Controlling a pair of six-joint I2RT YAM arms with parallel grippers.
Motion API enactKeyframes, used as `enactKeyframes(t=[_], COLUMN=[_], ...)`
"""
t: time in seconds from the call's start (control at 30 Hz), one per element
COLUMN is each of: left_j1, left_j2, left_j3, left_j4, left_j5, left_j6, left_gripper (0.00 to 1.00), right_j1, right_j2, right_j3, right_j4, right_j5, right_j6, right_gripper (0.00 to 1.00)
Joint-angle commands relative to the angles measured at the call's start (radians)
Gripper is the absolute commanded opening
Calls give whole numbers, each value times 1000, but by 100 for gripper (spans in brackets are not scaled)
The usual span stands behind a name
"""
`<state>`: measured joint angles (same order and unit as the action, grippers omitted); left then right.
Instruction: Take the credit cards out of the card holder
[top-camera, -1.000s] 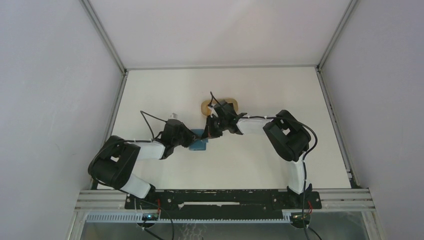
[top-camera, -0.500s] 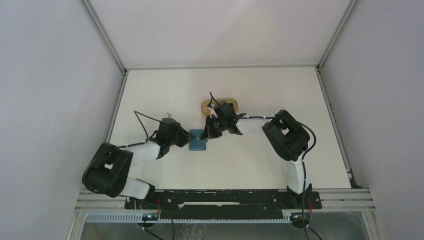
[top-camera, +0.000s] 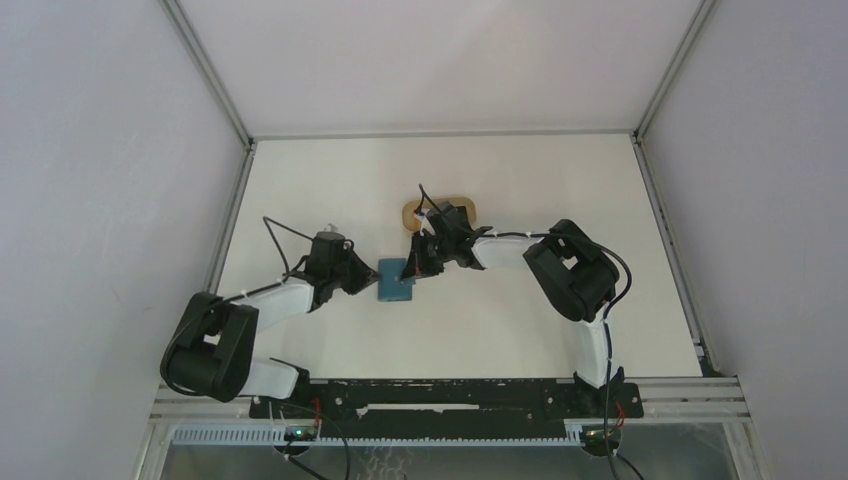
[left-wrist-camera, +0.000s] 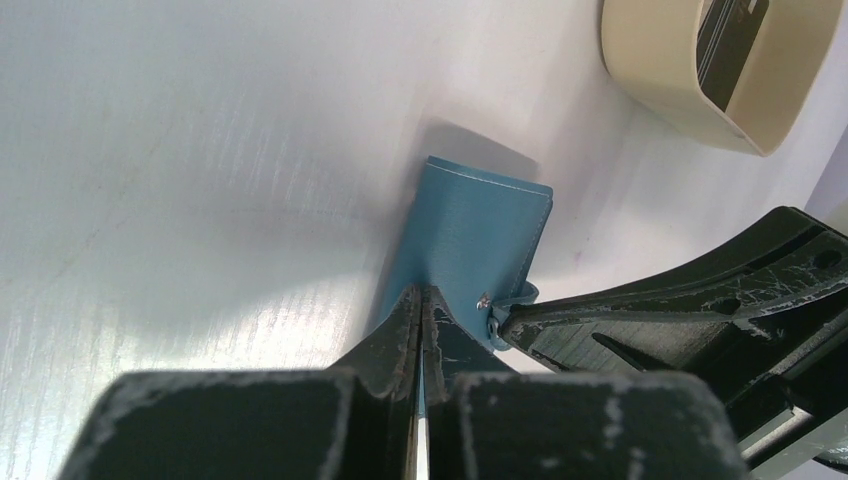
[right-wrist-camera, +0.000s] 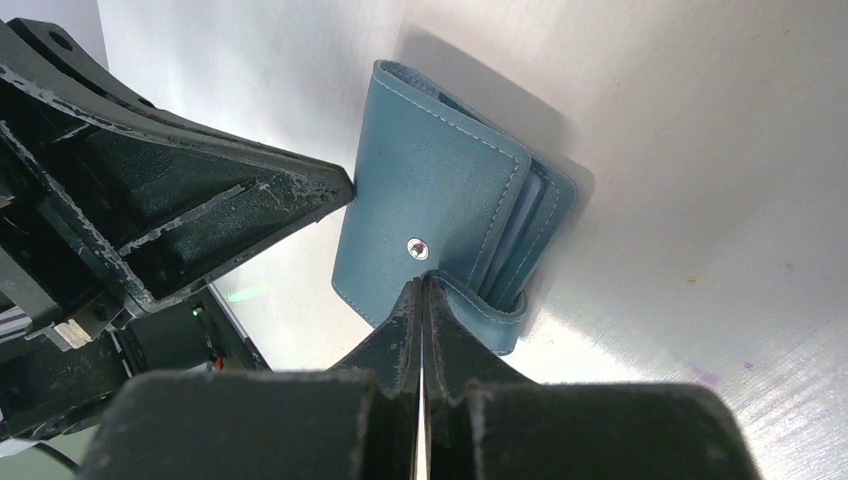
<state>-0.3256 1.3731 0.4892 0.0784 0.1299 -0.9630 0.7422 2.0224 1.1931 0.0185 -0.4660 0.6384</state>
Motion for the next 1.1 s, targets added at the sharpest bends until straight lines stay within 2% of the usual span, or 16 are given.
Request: enactKeyframes(t=[0.0, 0.53, 1.07], left_j1=[-1, -1, -3], left_j2=[23, 121, 59], left_j3=[14, -25, -23], left_j4=[-27, 52, 7], left_j5=[46, 88, 54], left_j6=[45, 46, 61], left_gripper=[3, 0, 0], right_j1=[9, -4, -45], right_j2=[25, 8, -99], right_j3=[18, 17, 24], right_j4=[-6, -14, -48], right_j5=[20, 27, 49], right_j6=[-10, -14, -14], right_gripper=[0, 0, 0])
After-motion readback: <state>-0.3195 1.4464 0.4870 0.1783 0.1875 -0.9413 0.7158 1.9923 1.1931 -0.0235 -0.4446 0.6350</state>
